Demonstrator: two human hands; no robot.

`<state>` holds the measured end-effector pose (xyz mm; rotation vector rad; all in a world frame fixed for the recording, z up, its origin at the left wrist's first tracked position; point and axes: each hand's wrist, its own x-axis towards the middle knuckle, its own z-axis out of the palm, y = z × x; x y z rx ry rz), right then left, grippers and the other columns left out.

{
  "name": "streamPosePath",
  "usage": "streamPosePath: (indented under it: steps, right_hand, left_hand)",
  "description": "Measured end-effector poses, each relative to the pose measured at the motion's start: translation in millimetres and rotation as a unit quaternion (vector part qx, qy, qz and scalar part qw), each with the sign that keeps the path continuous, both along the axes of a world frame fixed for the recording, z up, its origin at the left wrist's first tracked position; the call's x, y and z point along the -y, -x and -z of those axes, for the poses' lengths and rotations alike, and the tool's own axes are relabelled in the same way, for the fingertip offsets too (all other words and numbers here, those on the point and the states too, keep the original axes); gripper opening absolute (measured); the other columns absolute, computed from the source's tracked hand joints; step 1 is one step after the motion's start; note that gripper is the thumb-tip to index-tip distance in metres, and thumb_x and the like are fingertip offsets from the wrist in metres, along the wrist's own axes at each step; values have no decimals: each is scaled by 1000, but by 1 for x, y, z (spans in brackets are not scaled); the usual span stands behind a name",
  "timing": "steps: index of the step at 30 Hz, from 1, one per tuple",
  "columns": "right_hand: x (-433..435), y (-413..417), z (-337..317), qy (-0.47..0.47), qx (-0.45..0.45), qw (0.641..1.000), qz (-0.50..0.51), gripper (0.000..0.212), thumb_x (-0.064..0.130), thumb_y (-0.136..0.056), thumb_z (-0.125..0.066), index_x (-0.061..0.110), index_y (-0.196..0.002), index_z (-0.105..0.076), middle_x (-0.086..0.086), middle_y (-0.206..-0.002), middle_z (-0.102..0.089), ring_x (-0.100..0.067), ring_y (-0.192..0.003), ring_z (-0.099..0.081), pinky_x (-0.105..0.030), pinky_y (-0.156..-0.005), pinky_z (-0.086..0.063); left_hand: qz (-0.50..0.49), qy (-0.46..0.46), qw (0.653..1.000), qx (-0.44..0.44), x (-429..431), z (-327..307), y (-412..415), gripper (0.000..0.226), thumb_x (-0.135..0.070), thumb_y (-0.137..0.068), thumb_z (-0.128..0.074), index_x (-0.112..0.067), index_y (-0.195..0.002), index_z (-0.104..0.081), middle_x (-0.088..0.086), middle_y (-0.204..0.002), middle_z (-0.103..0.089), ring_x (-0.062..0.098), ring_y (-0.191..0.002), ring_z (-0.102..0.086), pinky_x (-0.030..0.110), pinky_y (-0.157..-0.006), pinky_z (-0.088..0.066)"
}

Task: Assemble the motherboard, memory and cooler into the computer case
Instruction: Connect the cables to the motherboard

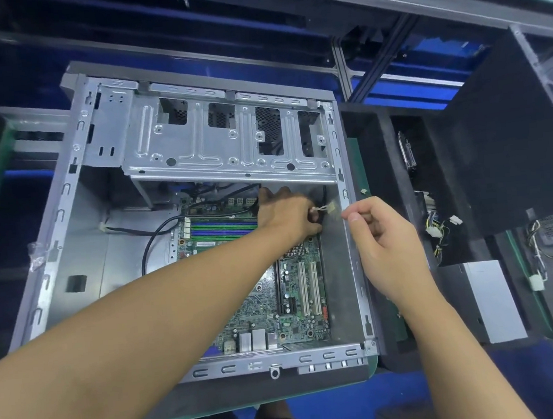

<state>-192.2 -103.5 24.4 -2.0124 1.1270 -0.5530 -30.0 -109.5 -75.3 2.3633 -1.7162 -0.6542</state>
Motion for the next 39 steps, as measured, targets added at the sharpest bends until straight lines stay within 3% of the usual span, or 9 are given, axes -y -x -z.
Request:
streamPosePath:
  steps: [8, 14, 27, 31, 36, 39]
  right_hand:
    - [-2, 0, -1, 5, -12, 1000, 4, 22, 12, -100, -55, 30, -92, -63, 11, -86, -62, -7, -69, -54, -12, -63, -41]
    - [-3, -2, -1, 19, -10, 1000, 1, 26, 10, -99, -56, 33, -90, -62, 9, -84, -64, -12, -73, -57, -11, -64, -42]
    - [-3, -4, 0, 16, 2, 1000, 1, 30, 7, -99, -57, 35, -88, -62, 2, -85, -66, -17, -75, -57, -11, -66, -42]
    - [-2, -5, 2, 18, 6, 1000, 5, 30, 8, -98, -57, 35, -85, -62, 7, -81, -62, -13, -72, -56, -11, -64, -42]
    - [2, -5, 5, 27, -18, 999, -2, 24, 13, -98, -57, 33, -85, -61, 3, -77, -59, -11, -68, -52, -16, -63, -41]
    - [2, -5, 6, 49, -39, 998, -11, 21, 15, -98, -56, 32, -88, -62, 2, -79, -58, -15, -73, -53, -18, -65, -41]
  left_hand:
    - [18, 88, 996, 28, -11, 7, 1, 22, -54, -77, -67, -34, -76, -60, -8, -78, -65, 19, -96, -56, 44, -94, -21]
    - [36, 103, 991, 82, -13, 9, 7, 15, -42, -72, -68, -29, -76, -62, -8, -78, -69, 18, -97, -58, 43, -93, -22]
    - [13, 98, 994, 37, -10, 8, 8, 24, -44, -78, -69, -30, -70, -52, -6, -73, -65, 17, -95, -56, 43, -92, -23]
    - [13, 82, 996, 26, -6, 6, 7, 22, -43, -76, -69, -30, -69, -52, -8, -69, -55, 17, -98, -54, 42, -90, -20]
    - [4, 29, 999, -23, 0, 4, 2, 21, -47, -77, -72, -30, -77, -61, -7, -80, -57, 17, -101, -48, 50, -103, -19]
    - [4, 45, 999, -7, -2, 4, 3, 21, -45, -75, -71, -29, -73, -57, -8, -66, -46, 19, -103, -52, 46, -99, -17]
